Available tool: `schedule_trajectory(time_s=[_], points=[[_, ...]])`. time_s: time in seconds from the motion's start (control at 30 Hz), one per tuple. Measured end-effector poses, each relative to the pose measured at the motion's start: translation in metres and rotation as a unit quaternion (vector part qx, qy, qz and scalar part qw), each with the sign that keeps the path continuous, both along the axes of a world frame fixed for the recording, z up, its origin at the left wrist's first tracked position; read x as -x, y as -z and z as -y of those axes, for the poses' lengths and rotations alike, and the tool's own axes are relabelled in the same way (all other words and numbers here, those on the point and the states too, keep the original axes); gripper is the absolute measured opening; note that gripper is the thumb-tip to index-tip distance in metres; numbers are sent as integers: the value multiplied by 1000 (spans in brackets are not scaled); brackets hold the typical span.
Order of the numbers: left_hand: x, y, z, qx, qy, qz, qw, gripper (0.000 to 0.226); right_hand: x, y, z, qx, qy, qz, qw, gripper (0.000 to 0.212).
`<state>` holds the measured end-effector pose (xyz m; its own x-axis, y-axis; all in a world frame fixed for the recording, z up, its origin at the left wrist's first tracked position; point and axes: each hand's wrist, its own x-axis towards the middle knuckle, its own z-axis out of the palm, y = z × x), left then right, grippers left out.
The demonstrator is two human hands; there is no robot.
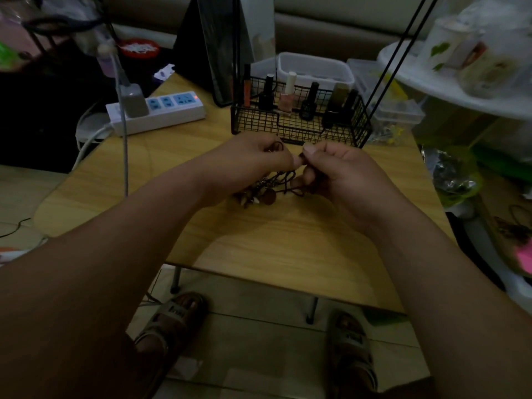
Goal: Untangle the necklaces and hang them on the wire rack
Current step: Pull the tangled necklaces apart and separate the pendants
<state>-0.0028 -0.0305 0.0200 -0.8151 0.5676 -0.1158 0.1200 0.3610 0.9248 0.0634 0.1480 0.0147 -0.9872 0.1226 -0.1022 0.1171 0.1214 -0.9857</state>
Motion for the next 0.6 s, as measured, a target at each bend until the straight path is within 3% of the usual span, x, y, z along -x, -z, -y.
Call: schedule_trajectory(time_s=[0.1,0.27,0.47,0.6], points=[[0,2,0,-8,25,8,1000,12,0,-1,5,42,21,10,999,17],[2,2,5,37,12,-60,997,16,1,-4,1,60,48,14,997,18],[6,3,6,-53,-21,2,998,21,1,-3,0,65,34,24,997,14],[5,-2,5,-37,-64,4,997,32,2,-2,-3,24,39,26,999,18]])
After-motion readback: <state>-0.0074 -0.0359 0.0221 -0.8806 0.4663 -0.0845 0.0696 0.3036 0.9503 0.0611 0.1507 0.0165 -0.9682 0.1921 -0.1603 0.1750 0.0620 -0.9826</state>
